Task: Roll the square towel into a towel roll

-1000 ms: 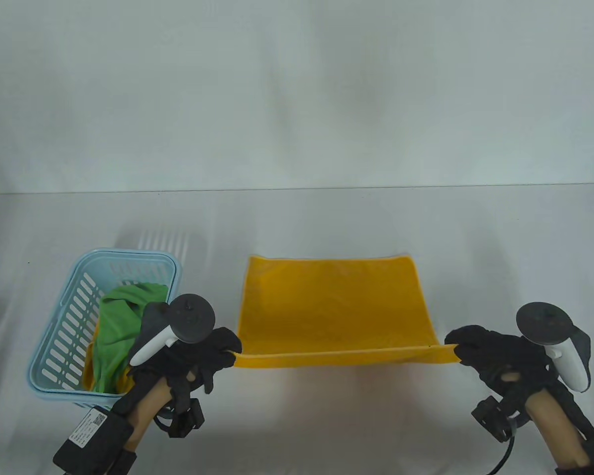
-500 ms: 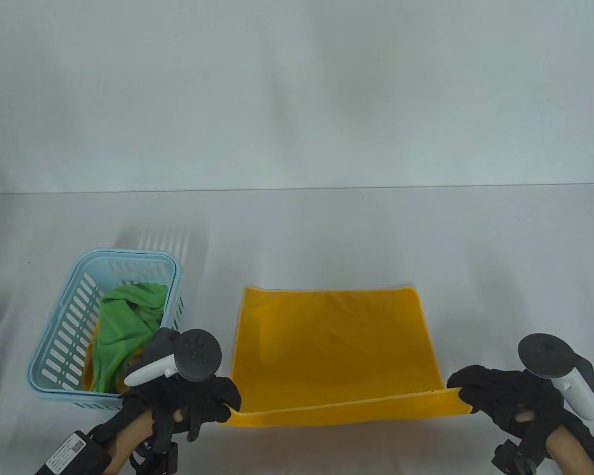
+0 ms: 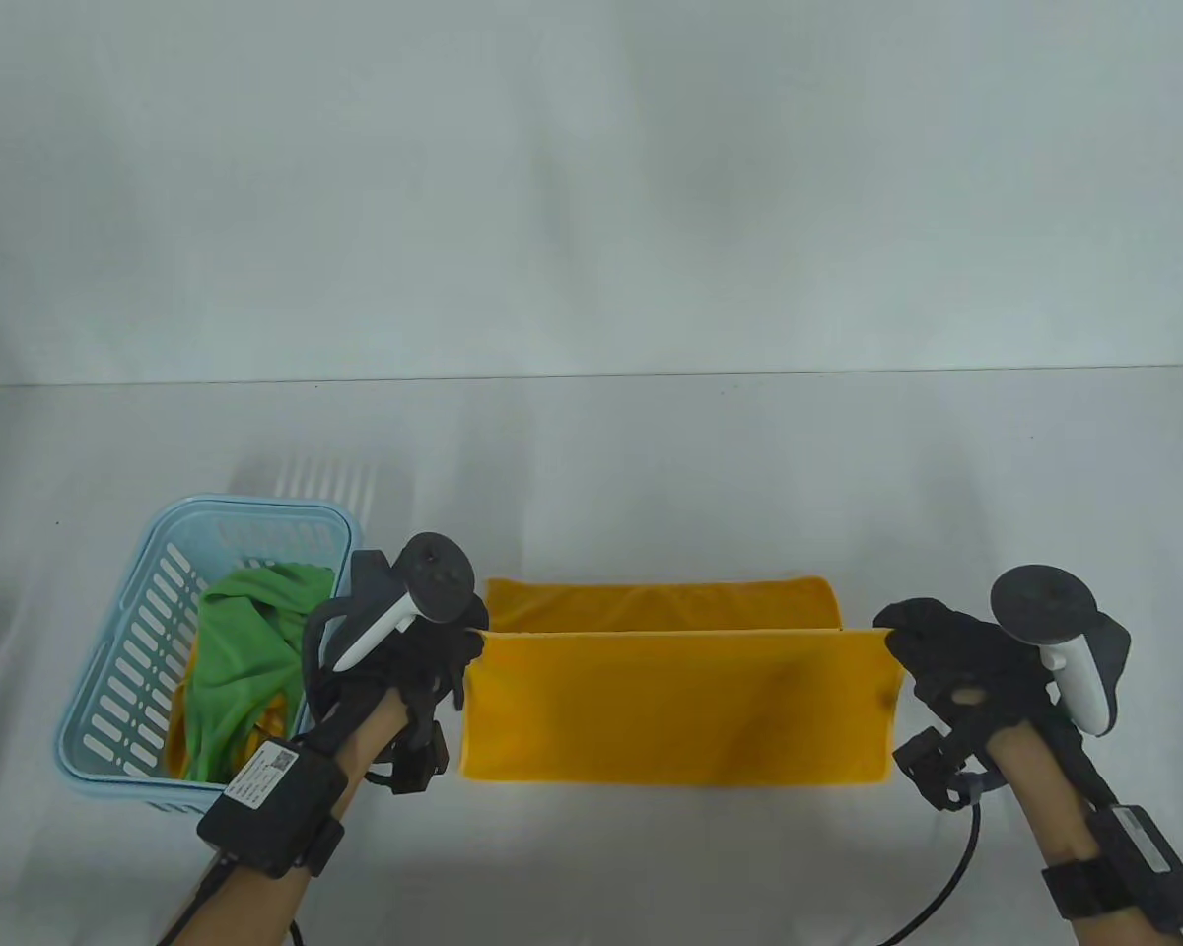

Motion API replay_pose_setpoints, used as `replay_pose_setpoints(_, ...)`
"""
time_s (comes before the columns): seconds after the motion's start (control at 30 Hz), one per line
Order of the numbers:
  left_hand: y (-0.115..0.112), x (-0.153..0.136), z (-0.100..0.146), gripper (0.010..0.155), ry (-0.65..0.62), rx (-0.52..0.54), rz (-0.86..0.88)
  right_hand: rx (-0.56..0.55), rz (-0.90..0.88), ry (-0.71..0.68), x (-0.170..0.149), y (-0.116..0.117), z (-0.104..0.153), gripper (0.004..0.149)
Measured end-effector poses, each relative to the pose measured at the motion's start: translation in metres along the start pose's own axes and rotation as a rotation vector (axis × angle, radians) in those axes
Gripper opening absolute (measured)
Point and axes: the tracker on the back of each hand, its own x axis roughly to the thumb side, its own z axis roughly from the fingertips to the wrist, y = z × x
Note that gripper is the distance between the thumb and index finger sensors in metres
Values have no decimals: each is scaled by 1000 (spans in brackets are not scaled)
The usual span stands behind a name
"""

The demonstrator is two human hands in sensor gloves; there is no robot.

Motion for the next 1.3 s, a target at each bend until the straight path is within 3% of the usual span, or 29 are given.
replay_pose_setpoints(0.23, -10, 16, -39, 42, 109, 54, -86, -100, 60, 107, 9, 16, -42, 38)
replay_pose_setpoints(0.47, -34, 18, -79, 42, 230, 132, -141, -179, 150, 207, 9, 44, -75, 38)
replay_pose_setpoints(0.67, -54, 13, -102, 42, 273, 118, -125, -211, 211, 258, 2, 68, -95, 39)
replay_pose_setpoints(0.93, -71, 2, -116, 44, 320, 67, -38, -204, 203, 307, -7, 81, -107, 44)
replay_pose_setpoints(1.07, -71, -4, -116, 57, 342, 80, -11, -204, 194, 318, -10, 81, -108, 60)
replay_pose_setpoints(1.3, -67, -2, -109, 75, 328, 88, 41, -209, 177, 296, -11, 77, -101, 75)
